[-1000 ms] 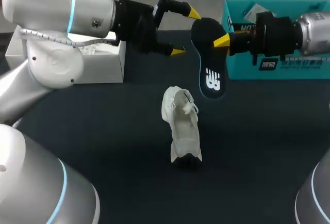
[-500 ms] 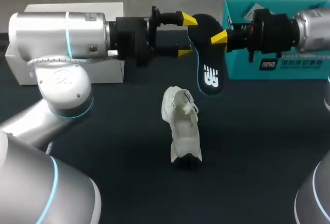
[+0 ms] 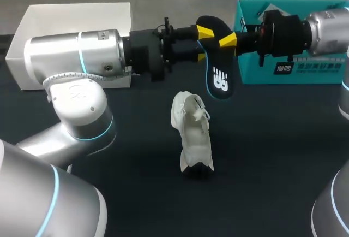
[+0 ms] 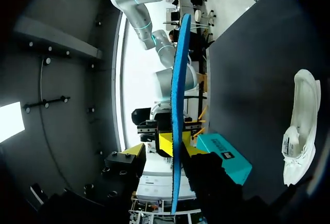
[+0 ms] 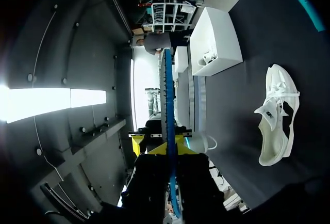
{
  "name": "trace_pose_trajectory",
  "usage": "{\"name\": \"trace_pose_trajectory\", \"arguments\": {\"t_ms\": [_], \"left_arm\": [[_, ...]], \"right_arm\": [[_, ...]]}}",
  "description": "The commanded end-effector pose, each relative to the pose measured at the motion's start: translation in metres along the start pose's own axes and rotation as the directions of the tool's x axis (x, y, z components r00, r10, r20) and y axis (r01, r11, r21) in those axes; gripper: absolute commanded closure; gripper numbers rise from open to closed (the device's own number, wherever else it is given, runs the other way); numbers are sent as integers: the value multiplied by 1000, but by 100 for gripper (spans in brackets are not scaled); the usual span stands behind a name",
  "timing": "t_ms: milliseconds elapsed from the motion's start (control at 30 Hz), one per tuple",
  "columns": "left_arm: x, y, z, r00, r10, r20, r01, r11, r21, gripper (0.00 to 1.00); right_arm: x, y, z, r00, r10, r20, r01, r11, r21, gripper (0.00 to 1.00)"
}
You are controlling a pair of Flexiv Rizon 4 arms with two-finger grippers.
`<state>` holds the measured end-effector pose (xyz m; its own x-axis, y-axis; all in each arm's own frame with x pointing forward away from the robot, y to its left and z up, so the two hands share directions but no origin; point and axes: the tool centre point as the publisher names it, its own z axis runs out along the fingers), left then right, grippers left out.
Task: Take the shoe out of the shoebox, open the shoe tongue, remove and reinsert the insole, then place the shoe into the shoebox
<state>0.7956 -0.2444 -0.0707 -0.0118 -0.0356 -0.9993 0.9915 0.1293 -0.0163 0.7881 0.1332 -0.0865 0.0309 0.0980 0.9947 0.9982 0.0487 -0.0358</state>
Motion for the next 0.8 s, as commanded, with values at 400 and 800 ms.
{"name": "trace_pose_trajectory", "arguments": {"t_ms": [400,800], "left_arm": [[6,0,8,1000,6,-8,-6,1000,1,64],[13,1,10,1000,2,-26,-2,1000,8,100]], "right_arm": [[-1,-5,0,1000,0,2,0,1000,-13,100],[0,-6,1,1000,-10,-3,10,1000,-13,100]]}}
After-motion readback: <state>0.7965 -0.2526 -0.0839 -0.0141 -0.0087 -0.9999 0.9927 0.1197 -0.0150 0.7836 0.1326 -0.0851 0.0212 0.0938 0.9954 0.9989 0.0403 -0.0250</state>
